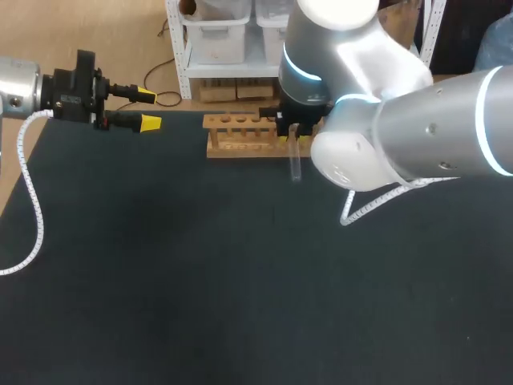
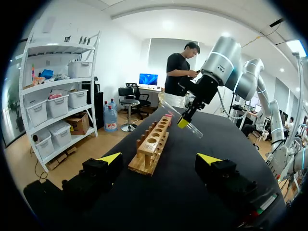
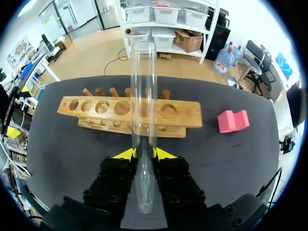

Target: Grasp the test tube, adjust it, and insert it.

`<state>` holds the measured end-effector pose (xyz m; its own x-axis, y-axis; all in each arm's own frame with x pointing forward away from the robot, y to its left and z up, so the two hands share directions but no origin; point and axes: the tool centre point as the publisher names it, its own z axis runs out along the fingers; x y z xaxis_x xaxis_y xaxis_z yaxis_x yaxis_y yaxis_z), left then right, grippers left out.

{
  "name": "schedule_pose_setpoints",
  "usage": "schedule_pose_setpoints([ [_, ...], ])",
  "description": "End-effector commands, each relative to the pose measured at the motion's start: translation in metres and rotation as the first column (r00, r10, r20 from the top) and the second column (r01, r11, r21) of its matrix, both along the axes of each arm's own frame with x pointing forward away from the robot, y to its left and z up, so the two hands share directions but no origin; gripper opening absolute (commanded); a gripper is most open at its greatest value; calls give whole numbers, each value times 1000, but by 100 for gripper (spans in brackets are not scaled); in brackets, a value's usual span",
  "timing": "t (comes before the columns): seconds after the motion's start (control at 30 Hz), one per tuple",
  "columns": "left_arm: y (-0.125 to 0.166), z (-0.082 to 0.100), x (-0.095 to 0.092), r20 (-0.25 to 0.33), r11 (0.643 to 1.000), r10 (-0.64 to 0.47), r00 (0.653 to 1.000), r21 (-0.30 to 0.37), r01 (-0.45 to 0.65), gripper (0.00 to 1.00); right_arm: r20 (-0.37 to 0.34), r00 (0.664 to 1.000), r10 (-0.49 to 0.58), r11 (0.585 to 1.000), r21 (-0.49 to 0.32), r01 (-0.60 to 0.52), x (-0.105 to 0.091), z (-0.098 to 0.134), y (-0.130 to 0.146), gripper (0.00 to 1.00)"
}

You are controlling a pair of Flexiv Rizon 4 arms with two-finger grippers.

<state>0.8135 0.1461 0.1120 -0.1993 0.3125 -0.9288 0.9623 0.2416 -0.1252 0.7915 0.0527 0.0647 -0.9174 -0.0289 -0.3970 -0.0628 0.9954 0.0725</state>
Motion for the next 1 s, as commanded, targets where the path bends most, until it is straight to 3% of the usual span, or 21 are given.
schedule_pose_setpoints([
  [0.03,1,-1,0,4,1000,0,1000,-2,0,100,78,997,-13,1000,6,13,-26,22,-11,0],
  [0.4,1,-1,0,4,1000,0,1000,-2,0,100,112,993,-28,1000,1,28,-49,49,-17,0],
  [0.57,1,-1,0,4,1000,0,1000,-2,0,100,110,994,-29,1000,6,29,-53,51,-19,0],
  [0.73,1,-1,0,4,1000,0,1000,-2,0,100,108,993,47,999,18,-50,-54,54,-21,0],
  [1.0,1,-1,0,4,1000,0,1000,-2,0,100,108,993,47,999,18,-50,-54,54,-21,0],
])
